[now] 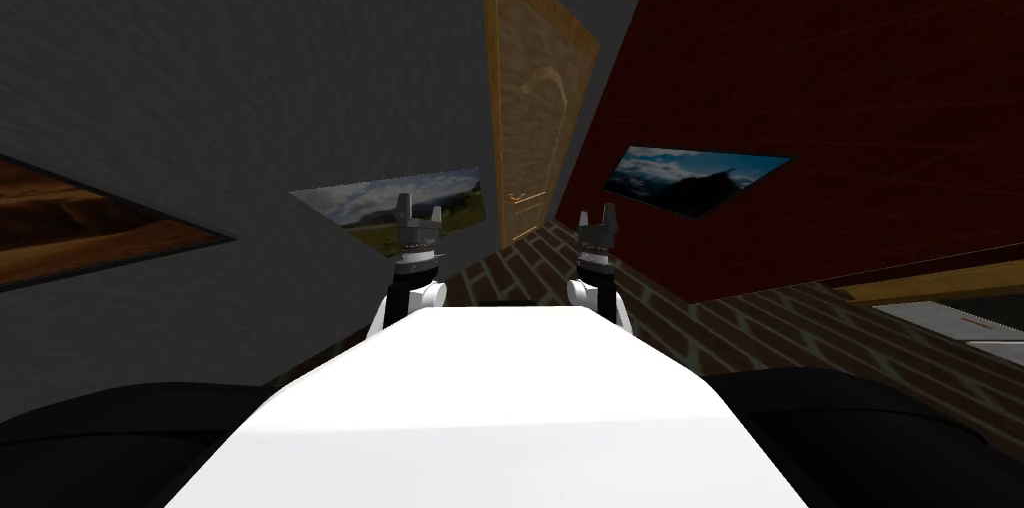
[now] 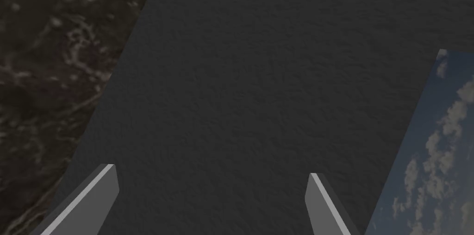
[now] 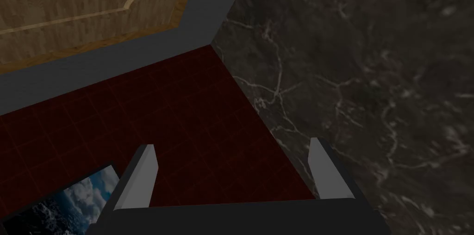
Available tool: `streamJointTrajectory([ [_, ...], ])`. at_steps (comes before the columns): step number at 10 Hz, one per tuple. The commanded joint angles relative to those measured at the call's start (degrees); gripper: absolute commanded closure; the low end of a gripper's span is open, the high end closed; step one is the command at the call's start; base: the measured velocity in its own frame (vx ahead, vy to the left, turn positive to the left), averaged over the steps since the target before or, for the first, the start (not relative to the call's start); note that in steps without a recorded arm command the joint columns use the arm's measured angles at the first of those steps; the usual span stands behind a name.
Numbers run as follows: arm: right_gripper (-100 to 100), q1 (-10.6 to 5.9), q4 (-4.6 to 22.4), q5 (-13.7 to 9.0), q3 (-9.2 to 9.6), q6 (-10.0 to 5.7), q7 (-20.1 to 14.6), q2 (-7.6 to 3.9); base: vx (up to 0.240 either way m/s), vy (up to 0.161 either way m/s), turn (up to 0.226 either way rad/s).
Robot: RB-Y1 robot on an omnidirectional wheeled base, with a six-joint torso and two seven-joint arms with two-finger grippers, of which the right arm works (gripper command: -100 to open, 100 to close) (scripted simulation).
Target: Pull the door open
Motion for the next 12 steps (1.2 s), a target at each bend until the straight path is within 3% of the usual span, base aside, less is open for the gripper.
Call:
streamJointTrajectory([
  [1,-100,-0.59,1.69,-0.27,0.30,-0.31,-0.06,-0.73,0.007,0.079,0.090],
  [12,-100,-6.67,18.83,-3.07,3.41,-3.59,-0.71,-7.27,0.090,-0.033,0.101],
])
